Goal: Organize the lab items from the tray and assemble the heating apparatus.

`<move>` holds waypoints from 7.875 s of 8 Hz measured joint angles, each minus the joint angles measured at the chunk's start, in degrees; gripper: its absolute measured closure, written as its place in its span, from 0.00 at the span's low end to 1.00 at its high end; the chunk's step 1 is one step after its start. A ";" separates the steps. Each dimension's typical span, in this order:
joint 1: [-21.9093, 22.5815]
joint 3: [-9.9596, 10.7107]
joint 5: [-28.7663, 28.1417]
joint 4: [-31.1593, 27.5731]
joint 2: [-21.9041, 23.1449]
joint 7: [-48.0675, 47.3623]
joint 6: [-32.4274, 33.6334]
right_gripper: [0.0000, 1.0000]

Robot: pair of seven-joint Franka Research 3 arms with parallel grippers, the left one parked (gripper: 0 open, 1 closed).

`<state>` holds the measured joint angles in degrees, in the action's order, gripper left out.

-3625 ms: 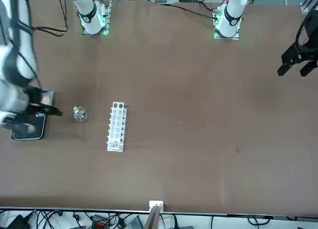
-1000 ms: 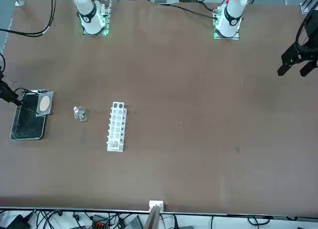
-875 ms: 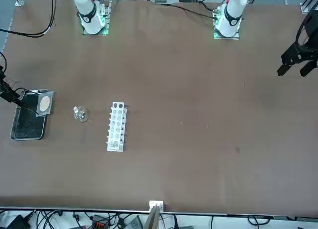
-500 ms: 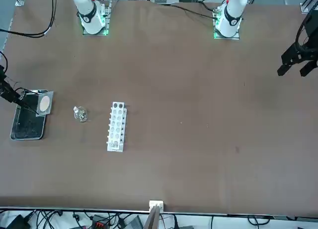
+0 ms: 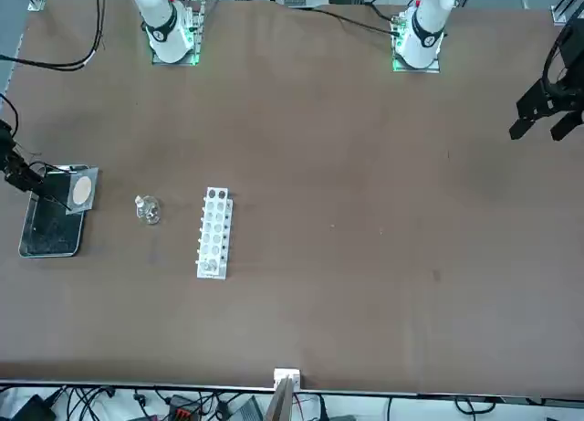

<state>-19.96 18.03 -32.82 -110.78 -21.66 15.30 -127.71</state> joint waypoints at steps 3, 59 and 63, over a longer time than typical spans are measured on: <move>-0.04 0.04 0.00 -0.01 -0.40 -0.03 -0.12 0.39; 32.79 -0.99 13.49 -1.42 13.83 -30.64 8.94 0.93; 36.59 -1.00 15.83 -10.69 14.84 -31.80 -2.42 0.93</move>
<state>16.63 17.03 -16.99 -121.47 -6.82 -16.50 -130.13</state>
